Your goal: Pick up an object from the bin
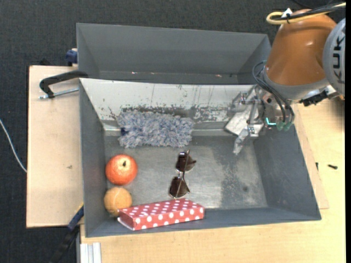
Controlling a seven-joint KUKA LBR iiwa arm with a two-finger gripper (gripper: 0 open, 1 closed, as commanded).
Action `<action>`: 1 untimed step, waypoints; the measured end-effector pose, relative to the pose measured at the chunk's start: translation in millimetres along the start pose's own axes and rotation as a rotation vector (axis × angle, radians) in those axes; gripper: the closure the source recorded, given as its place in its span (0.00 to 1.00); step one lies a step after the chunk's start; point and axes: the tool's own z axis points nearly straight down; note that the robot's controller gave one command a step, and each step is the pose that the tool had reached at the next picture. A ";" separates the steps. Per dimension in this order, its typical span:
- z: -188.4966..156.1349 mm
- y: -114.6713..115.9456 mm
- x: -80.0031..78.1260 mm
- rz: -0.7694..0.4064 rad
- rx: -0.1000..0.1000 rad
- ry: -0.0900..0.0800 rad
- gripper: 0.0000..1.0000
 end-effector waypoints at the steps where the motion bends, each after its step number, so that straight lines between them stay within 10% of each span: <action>1: -4.7 0.1 -1.6 -0.001 0.001 -0.009 0.00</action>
Offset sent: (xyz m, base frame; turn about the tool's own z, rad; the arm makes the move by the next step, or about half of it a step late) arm -0.0136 0.0417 -0.1122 -0.3305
